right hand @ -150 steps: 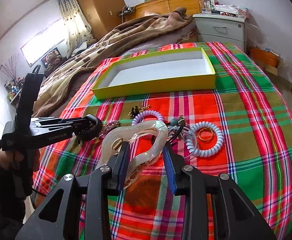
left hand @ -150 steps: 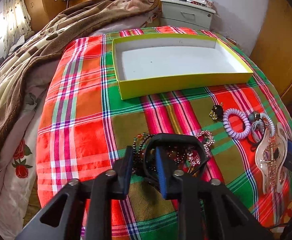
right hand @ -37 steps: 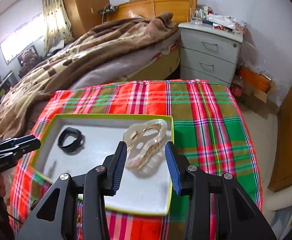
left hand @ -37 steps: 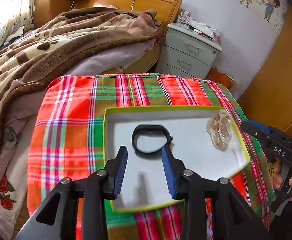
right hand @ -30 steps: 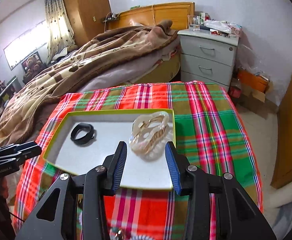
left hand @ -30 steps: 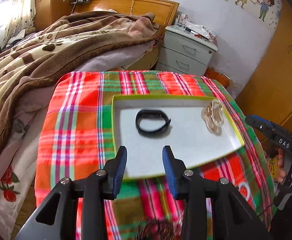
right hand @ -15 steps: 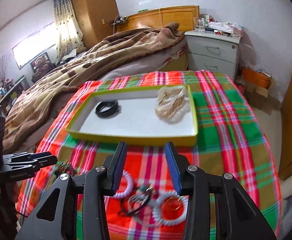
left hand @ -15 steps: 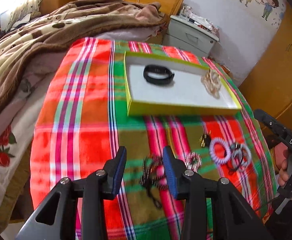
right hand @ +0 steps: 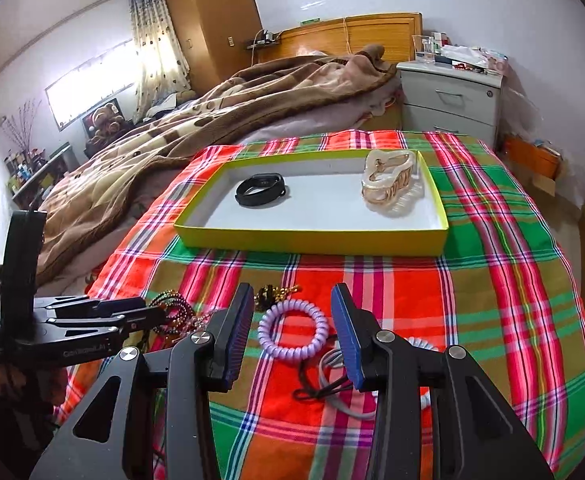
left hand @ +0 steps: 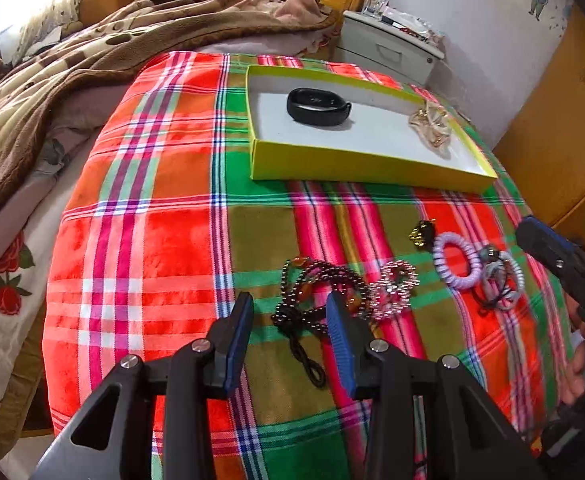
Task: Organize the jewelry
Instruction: 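Grasp the dark beaded bracelets with the left tool while the right tool reaches toward the pink hairpin, then grasp the pink rhinestone hairpin with the right tool while the left tool lifts the bracelets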
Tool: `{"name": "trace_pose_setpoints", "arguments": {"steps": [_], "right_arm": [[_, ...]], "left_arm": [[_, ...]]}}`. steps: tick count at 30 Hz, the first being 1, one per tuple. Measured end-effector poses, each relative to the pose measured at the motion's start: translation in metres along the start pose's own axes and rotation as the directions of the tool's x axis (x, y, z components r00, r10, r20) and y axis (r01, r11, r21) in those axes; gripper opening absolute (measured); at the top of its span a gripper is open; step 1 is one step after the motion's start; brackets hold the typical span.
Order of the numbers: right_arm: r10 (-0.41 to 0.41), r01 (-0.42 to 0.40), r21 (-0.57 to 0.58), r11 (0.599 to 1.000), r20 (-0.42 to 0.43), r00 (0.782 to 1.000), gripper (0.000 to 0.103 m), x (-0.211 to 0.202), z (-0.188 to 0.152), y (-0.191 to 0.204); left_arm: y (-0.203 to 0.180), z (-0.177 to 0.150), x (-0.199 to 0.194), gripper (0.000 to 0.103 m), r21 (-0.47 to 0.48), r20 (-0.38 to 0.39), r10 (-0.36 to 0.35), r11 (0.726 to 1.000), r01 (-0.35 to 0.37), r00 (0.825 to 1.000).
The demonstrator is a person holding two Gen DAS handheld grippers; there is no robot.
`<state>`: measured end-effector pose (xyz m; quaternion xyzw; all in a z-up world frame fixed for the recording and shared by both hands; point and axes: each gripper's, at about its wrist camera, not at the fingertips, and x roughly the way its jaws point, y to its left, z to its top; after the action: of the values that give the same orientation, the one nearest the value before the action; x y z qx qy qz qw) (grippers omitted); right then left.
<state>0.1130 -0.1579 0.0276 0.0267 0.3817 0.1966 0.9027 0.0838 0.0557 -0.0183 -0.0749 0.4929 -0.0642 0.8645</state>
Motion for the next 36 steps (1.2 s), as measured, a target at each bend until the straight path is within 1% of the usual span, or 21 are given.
{"name": "trace_pose_setpoints", "arguments": {"steps": [4, 8, 10, 12, 14, 16, 17, 19, 23, 28, 31, 36], "right_arm": [[-0.003, 0.003, -0.007, 1.0, 0.0, 1.0, 0.041, 0.0, -0.002, 0.004], [-0.005, 0.005, -0.025, 1.0, -0.007, 1.0, 0.041, 0.002, -0.004, 0.011], [-0.009, 0.008, -0.038, 0.999, -0.01, 1.0, 0.041, 0.004, -0.005, 0.015], [-0.008, 0.008, -0.044, 0.999, -0.013, 1.0, 0.041, 0.005, -0.006, 0.017], [-0.009, 0.008, -0.048, 0.999, -0.015, 1.0, 0.041, 0.005, -0.006, 0.019], [-0.01, 0.01, -0.048, 0.999, -0.016, 1.0, 0.041, 0.006, -0.007, 0.021], [-0.008, 0.008, -0.048, 0.999, -0.02, 1.0, 0.041, 0.007, -0.007, 0.022], [-0.009, 0.008, -0.048, 0.999, -0.031, 0.999, 0.041, 0.009, -0.009, 0.025], [-0.007, 0.005, -0.033, 0.999, -0.059, 0.998, 0.041, 0.013, -0.013, 0.031], [0.045, -0.046, -0.003, 0.999, -0.123, 0.991, 0.041, 0.025, -0.019, 0.043], [0.072, -0.073, 0.002, 0.997, -0.147, 0.986, 0.041, 0.031, -0.021, 0.053], [0.073, -0.071, 0.014, 0.997, -0.2, 0.977, 0.041, 0.047, -0.026, 0.067]], "left_arm": [[-0.001, -0.001, 0.0, 0.039, 0.008, 0.004, 0.016, 1.0, -0.016, 1.0], [-0.013, -0.005, 0.001, 0.041, 0.089, 0.034, 0.106, 0.99, -0.108, 0.994], [-0.015, -0.009, -0.001, 0.042, 0.102, 0.053, 0.123, 0.986, -0.128, 0.991], [-0.013, -0.009, -0.002, 0.042, 0.107, 0.054, 0.112, 0.987, -0.118, 0.992], [-0.01, -0.009, -0.003, 0.037, 0.098, 0.043, 0.093, 0.99, -0.097, 0.995], [-0.007, -0.009, -0.003, 0.023, 0.095, 0.045, 0.082, 0.992, -0.086, 0.996], [-0.005, -0.009, -0.004, 0.023, 0.086, 0.044, 0.071, 0.994, -0.075, 0.996], [-0.001, -0.009, -0.005, 0.02, 0.067, 0.046, 0.056, 0.996, -0.059, 0.997], [0.009, -0.011, -0.008, 0.018, 0.023, 0.058, 0.032, 0.999, -0.033, 0.998], [0.022, -0.012, -0.013, 0.018, -0.01, 0.082, 0.051, 0.999, -0.051, 0.995], [0.031, -0.014, -0.016, 0.018, -0.033, 0.093, 0.064, 0.998, -0.061, 0.994], [0.044, -0.021, -0.018, 0.019, -0.07, 0.1, 0.067, 0.996, -0.061, 0.993]]}}
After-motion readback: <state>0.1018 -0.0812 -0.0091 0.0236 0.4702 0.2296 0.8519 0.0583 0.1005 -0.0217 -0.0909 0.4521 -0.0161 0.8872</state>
